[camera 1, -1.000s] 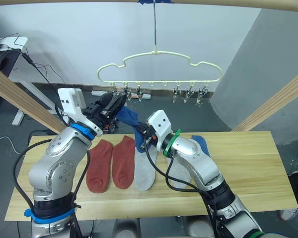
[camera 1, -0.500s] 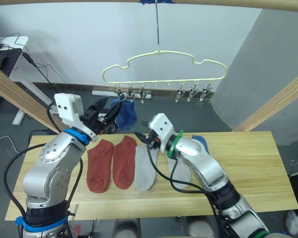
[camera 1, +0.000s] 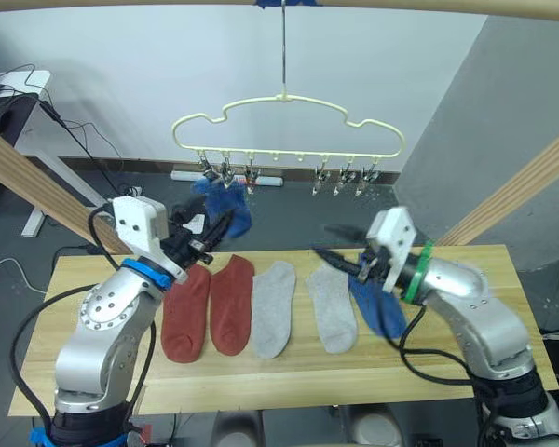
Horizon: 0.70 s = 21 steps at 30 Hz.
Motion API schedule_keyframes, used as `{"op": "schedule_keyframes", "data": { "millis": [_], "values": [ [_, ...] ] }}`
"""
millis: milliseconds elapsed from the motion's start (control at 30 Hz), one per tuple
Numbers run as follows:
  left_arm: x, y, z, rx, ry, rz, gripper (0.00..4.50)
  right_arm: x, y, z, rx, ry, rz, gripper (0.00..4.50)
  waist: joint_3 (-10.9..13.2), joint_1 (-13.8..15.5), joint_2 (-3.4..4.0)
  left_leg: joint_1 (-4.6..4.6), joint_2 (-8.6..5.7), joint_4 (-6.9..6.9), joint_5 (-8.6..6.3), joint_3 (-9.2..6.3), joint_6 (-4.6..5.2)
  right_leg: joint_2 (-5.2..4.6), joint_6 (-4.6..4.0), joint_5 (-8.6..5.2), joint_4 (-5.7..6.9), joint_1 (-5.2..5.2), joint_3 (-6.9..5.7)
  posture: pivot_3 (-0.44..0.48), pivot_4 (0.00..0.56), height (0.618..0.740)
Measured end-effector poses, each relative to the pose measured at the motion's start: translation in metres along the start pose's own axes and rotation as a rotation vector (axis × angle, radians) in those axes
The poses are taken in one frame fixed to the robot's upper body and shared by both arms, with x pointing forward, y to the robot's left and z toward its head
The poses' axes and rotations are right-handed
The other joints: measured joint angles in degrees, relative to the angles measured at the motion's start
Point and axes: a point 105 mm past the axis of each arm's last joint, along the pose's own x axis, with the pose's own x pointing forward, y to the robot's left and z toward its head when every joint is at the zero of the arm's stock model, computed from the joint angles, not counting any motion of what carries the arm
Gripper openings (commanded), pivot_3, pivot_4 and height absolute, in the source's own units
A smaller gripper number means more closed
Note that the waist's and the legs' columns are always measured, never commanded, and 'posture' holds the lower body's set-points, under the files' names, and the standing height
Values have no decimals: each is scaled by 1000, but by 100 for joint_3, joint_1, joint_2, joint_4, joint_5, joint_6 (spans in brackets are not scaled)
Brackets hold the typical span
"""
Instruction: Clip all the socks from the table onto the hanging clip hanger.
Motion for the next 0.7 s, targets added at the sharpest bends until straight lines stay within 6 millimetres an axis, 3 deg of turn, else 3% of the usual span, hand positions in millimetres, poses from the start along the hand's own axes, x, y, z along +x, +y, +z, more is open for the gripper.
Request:
{"op": "schedule_keyframes", "data": {
  "millis": [33,167,300,667,700],
  "values": [
    [1,-2,1,2,-6,-4,2697,-6,-7,3,1,3,-23,2130,0,1,0,0,0,0,0,1,0,-1,0,0,0,0,0,-173,332,740],
    [3,-7,2,-2,-22,-4,2697,-25,-21,6,-15,46,-43,2963,5,-2,5,1,-1,-1,0,2,1,1,0,0,-1,1,0,-194,336,740],
    [8,-13,3,-5,-45,-3,2697,-34,-22,9,-47,90,-21,4348,9,-7,6,1,0,0,0,4,1,3,0,0,0,1,0,-201,338,740],
    [20,-12,4,7,-101,86,2697,-41,-9,9,-48,132,59,4348,19,-16,-1,1,-1,3,0,7,1,5,0,0,1,1,3,-217,345,740],
    [22,-11,6,11,-114,93,2514,-41,-8,10,-46,129,63,4363,22,-16,-3,1,-1,3,0,7,1,5,0,0,0,2,3,-218,346,740]
  ]
}}
